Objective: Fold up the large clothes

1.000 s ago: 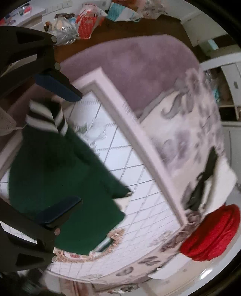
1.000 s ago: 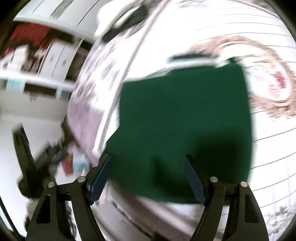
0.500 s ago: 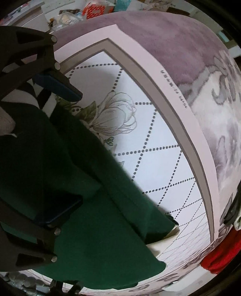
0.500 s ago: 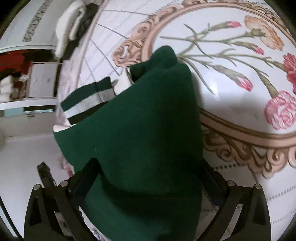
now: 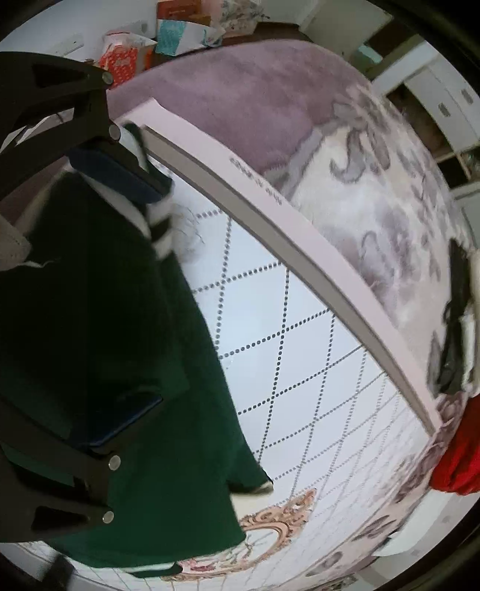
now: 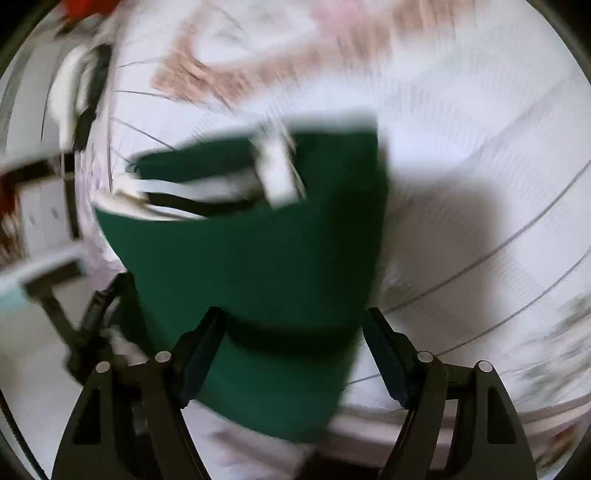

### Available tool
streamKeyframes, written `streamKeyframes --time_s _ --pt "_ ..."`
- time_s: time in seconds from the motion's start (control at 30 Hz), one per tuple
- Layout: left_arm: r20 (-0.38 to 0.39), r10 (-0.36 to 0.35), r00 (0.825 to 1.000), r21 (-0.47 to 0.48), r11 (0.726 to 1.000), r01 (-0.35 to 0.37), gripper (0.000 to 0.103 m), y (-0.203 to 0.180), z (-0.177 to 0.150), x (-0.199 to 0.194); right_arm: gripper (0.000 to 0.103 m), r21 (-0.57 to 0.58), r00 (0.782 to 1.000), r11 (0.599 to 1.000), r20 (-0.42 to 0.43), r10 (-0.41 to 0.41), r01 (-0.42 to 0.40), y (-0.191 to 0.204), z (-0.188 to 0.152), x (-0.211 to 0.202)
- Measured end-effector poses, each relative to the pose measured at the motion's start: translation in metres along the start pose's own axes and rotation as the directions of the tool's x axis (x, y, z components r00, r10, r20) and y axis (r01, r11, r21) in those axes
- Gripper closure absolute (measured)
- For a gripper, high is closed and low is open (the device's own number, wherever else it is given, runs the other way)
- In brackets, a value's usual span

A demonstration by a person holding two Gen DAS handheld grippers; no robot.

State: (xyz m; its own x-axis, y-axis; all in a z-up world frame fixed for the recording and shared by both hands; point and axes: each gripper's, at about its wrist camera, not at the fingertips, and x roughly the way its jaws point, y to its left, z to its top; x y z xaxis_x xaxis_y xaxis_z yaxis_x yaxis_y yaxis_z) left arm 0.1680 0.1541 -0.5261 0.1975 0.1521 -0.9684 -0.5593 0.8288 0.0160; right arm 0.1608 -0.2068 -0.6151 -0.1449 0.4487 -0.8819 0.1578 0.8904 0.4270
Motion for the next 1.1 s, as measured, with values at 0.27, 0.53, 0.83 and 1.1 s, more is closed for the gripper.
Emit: streamKeyframes --time_s 0.27,0.53,0.83,1.1 --pt "-0.006 -0.028 1.000 -0.196 0.980 0.026 0.000 0.023 -0.040 -0.023 0.022 -0.624 0.985 0.764 0.056 -0.165 0.163 0.131 0.025 0.030" --pt "-0.039 -0.036 0.999 -0.273 0.962 0.024 0.000 0.044 -0.066 -0.010 0.078 -0.611 0.967 0.789 -0.236 -0.097 -0.070 0.142 0.055 0.072" --pt "-0.033 -0.042 0.999 -0.285 0.958 0.031 0.000 0.047 -0.064 -0.012 0.077 0.051 0.839 0.953 -0.462 0.288 -0.299 0.058 0.106 0.105" --pt "-0.032 -0.019 0.999 -0.235 0.972 0.011 0.000 0.031 -0.058 -0.014 0.032 -0.553 0.987 0.830 -0.157 -0.012 -0.078 0.139 0.059 0.032"
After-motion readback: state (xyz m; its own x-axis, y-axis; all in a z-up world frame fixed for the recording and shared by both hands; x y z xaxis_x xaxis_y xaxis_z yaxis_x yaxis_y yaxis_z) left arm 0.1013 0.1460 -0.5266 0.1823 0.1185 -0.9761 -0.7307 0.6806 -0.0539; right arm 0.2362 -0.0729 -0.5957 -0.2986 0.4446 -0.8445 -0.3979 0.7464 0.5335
